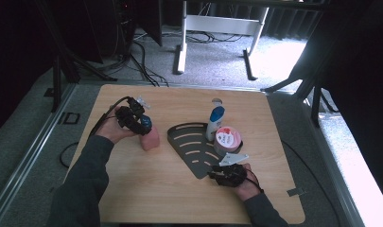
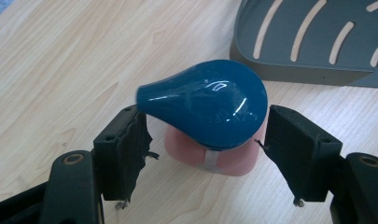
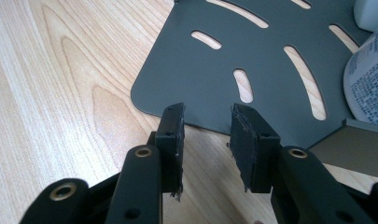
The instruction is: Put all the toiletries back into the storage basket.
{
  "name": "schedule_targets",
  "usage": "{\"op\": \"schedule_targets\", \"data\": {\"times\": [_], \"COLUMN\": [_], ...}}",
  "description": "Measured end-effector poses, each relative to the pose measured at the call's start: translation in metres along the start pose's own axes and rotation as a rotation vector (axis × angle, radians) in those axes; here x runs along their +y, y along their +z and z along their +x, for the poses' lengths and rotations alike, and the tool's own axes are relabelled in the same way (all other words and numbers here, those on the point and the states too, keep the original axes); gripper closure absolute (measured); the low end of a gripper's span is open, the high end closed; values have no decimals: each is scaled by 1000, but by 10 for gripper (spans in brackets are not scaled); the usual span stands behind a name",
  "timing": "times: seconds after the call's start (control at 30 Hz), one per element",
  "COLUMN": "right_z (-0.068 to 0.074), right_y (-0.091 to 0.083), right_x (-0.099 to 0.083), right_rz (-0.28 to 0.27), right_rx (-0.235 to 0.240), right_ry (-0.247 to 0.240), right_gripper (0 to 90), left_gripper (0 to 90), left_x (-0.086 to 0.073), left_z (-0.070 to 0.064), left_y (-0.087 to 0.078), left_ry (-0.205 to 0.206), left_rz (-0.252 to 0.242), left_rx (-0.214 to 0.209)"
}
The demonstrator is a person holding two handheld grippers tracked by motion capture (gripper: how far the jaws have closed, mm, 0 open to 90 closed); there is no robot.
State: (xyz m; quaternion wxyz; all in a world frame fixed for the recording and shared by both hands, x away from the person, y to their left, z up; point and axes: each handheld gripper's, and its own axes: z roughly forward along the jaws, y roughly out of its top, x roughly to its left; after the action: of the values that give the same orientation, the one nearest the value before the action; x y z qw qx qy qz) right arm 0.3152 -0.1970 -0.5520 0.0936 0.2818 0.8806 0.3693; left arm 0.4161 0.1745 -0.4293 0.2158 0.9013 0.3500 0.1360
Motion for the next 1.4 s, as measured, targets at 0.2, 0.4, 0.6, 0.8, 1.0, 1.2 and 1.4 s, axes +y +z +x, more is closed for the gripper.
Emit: {"op": "schedule_targets", "data": {"times": [0.2,0.4,0.6,0.8,1.0,1.2,1.4], "right_z": [0,0,0,0,0,0,0], "right_y": [0,0,0,0,0,0,0], "right_x": [0,0,0,0,0,0,0], "right_rz": [0,0,0,1,1,1,1], "right_rx": [1,2,1,1,1,0,1], "right_ry": [1,0,-2,-4,-4,-5,-4], "right_gripper": [646,645,644,643,644,643,643], "left_gripper": [329,368,379,365,445,455,500], "left_x": [1,1,2,6,6,7,8], "left_z": [-1,-1,0,-1,3,3,3], "left_y": [7,12,15,20,17,17,14], "left_ry": [13,19,11,4,-27,-52,-75], "left_rz": [-14,-16,-23,-43,-71,-70,-84], "left_rx": [-18,-13,-29,-36,-51,-49,-70]}}
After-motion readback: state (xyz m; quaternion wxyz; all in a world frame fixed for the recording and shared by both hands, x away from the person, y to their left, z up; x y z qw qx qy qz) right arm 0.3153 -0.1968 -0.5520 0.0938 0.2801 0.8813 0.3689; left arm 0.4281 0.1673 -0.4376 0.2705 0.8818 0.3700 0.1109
